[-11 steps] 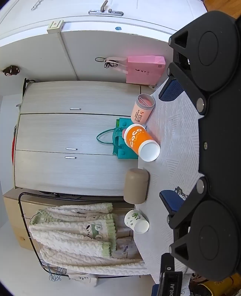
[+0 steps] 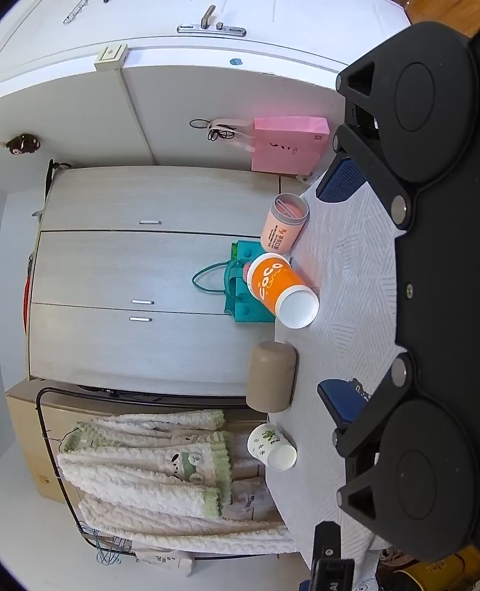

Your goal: Flip cup upright

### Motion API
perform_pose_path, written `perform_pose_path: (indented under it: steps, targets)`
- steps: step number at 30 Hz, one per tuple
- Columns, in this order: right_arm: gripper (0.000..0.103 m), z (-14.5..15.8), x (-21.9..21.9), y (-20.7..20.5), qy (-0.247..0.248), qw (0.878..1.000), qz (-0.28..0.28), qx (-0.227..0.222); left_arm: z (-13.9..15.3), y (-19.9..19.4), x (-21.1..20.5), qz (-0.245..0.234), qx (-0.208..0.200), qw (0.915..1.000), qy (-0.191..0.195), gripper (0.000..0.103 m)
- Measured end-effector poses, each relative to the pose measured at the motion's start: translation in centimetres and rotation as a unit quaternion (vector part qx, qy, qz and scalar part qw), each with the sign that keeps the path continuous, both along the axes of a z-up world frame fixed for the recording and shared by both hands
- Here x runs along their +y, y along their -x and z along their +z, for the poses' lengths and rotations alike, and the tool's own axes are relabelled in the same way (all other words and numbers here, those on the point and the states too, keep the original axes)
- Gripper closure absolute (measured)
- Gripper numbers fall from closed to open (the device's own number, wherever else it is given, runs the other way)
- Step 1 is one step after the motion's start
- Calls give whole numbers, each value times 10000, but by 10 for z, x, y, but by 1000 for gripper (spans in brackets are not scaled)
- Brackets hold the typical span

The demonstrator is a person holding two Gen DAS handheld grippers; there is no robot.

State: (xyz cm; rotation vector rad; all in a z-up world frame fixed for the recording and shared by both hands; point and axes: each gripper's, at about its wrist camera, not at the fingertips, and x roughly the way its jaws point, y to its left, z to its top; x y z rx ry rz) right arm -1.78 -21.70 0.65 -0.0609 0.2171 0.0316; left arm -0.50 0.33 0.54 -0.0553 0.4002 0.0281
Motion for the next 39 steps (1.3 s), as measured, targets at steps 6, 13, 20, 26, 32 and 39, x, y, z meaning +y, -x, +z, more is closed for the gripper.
perform_pose_path:
  steps: [6,13,20,26,32,39]
  targets:
    - [0,2,-7,2,-19,10000,-79,17,0,0,2,-18,-9,10000,-27,0]
    - [0,2,-5,0,2,9998,-211,60,-1,4,4,8,-23,10000,24,0]
    - [0,0,-6,1,12,9997,-224,86,0,4,6,-16,-71,10000,57,0]
    - [0,0,-5,-1,42,9997,-201,118,1,5,5,-32,-79,9999,65,0]
    - [0,-1,-5,-1,48,9997,-193,141,1,5,5,-53,-58,9999,73,0]
    - [0,0,-6,-3,23,9995,-221,206,-2,2,6,-103,5,9998,158,0]
